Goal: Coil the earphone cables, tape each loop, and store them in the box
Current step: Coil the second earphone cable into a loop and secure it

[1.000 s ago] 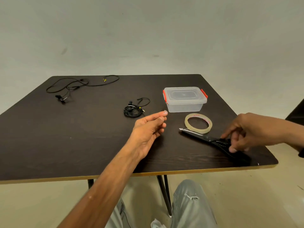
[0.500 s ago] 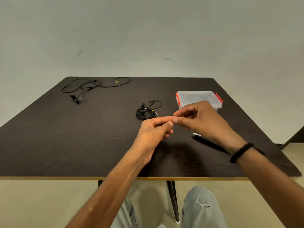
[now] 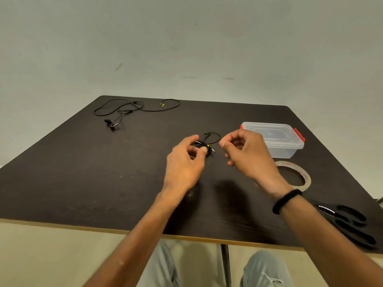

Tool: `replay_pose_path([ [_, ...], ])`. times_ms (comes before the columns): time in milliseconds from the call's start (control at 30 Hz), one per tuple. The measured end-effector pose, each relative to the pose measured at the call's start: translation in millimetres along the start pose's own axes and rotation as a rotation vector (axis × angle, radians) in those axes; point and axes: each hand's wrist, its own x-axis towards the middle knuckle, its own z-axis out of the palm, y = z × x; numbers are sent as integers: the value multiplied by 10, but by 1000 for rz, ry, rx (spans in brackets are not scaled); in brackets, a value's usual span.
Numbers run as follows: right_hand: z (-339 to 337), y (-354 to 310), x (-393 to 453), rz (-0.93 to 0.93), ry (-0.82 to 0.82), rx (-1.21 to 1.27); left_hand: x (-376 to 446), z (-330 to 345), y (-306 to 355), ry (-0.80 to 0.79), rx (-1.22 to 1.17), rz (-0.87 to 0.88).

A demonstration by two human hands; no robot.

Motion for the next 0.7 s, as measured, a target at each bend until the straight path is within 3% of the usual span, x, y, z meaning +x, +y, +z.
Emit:
replay_pose_path([
  [67,93,40,131,72,69,83,180,-104,-114,99,201,82],
  [167,256,155,376,140,105,34,502,-218,-237,114,311,30],
  [267,388,235,494,166,108,-91,833,-212,-226,2,376,42],
  [433,573,285,416,0,208,-240,1353,80,-83,-219,511,-41],
  [700,675,311,330,-41,136,-275,1690,318,-40,-360,538,-160],
])
